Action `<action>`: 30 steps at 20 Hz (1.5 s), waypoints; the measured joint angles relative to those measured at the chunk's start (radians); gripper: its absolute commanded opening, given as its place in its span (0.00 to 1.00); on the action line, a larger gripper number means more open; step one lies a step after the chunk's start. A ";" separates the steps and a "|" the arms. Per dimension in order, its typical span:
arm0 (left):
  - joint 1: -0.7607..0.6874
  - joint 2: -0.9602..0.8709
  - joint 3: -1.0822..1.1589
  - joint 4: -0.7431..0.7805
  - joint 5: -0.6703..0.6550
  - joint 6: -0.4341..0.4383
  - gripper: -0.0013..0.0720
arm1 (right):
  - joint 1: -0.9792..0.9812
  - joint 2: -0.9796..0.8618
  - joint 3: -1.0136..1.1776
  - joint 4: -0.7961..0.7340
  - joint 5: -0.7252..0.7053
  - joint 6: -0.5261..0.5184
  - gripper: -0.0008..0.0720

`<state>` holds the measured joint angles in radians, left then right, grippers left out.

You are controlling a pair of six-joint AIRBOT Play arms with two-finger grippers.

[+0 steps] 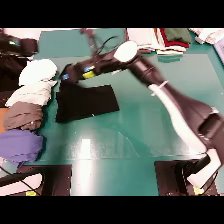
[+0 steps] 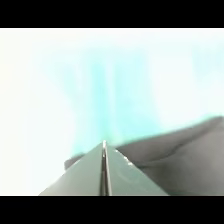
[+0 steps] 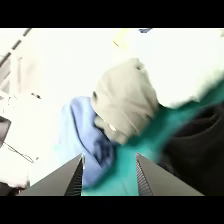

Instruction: Fold the shirts.

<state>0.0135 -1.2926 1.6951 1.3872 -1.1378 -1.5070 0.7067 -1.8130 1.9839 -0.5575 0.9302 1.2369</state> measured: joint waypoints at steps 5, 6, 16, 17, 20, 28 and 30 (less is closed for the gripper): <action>0.020 0.064 -0.001 0.018 -0.014 0.000 0.05 | -0.020 0.000 -0.060 -0.030 -0.027 -0.017 0.54; 0.009 0.067 -0.001 0.016 -0.015 0.000 0.05 | -0.049 0.026 -0.109 -0.066 -0.016 -0.007 0.54; -0.142 0.074 -0.001 0.011 0.029 -0.003 0.05 | -0.443 0.123 -0.587 -0.272 0.146 0.135 0.82; -0.146 0.074 -0.001 0.009 0.034 -0.003 0.05 | -0.447 0.101 -0.599 -0.238 0.146 0.133 0.82; -0.156 0.074 -0.001 0.000 0.038 -0.003 0.05 | -0.419 0.016 -0.582 -0.148 0.125 0.117 0.77; -0.159 0.074 -0.001 -0.031 0.025 -0.003 0.05 | -0.269 -0.209 -0.292 -0.088 0.081 0.109 0.03; -0.159 0.074 -0.001 -0.058 0.023 -0.003 0.05 | -0.264 -0.217 -0.227 -0.091 0.063 0.108 0.03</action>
<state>-0.1459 -1.2186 1.6939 1.3296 -1.1149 -1.5101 0.4431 -2.0304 1.7565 -0.6487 0.9932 1.3445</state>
